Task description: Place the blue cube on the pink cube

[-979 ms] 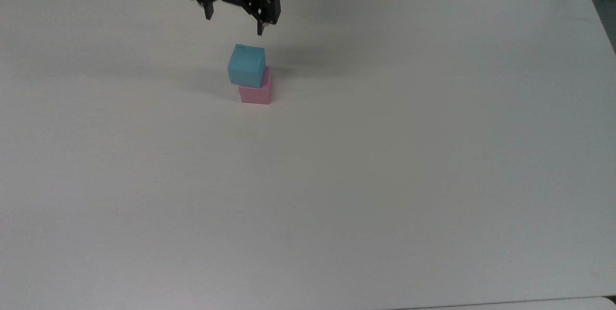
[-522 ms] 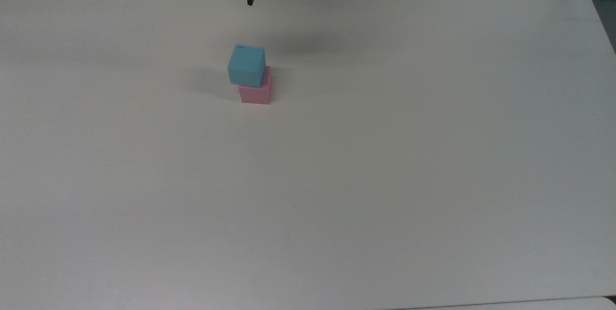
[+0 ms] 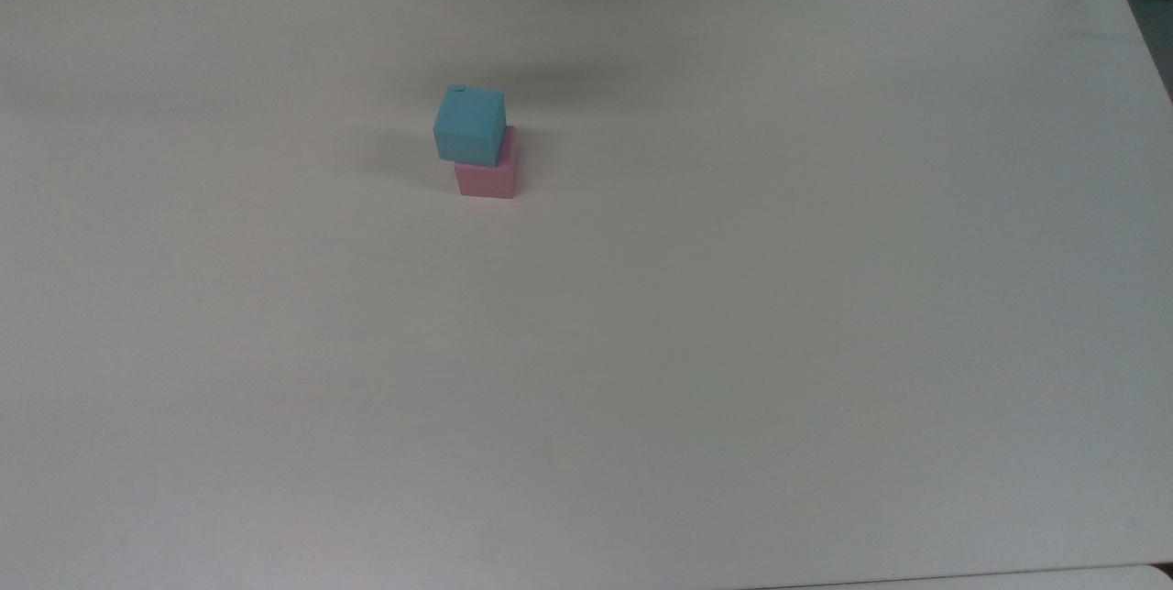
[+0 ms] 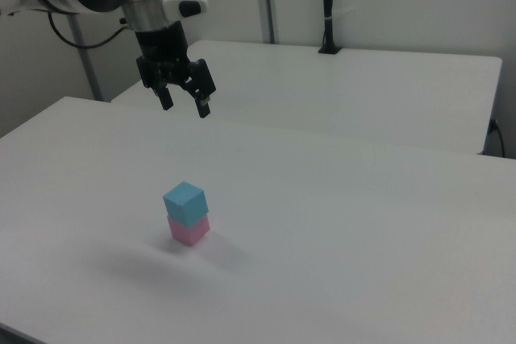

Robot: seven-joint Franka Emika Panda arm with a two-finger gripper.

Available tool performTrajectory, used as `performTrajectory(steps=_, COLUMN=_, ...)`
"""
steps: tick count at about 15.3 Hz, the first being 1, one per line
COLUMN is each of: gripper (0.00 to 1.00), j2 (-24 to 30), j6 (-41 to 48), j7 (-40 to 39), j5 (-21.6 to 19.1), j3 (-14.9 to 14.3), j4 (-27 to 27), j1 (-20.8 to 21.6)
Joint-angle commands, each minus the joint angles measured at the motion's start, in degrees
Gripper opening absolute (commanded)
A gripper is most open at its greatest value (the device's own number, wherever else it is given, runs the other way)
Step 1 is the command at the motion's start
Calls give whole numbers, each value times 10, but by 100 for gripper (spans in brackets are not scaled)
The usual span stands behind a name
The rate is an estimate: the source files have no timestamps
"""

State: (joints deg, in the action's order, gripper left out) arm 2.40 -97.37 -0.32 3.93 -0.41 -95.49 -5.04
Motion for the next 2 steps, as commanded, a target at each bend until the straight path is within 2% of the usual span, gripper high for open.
performTrajectory(steps=1, gripper=100, j2=4, j6=8, j7=-14, j5=-31, j3=-16, j4=5, j1=3)
performTrajectory(steps=2, gripper=100, j2=4, j6=8, j7=-13, j5=-31, j3=-15, j4=5, j1=4)
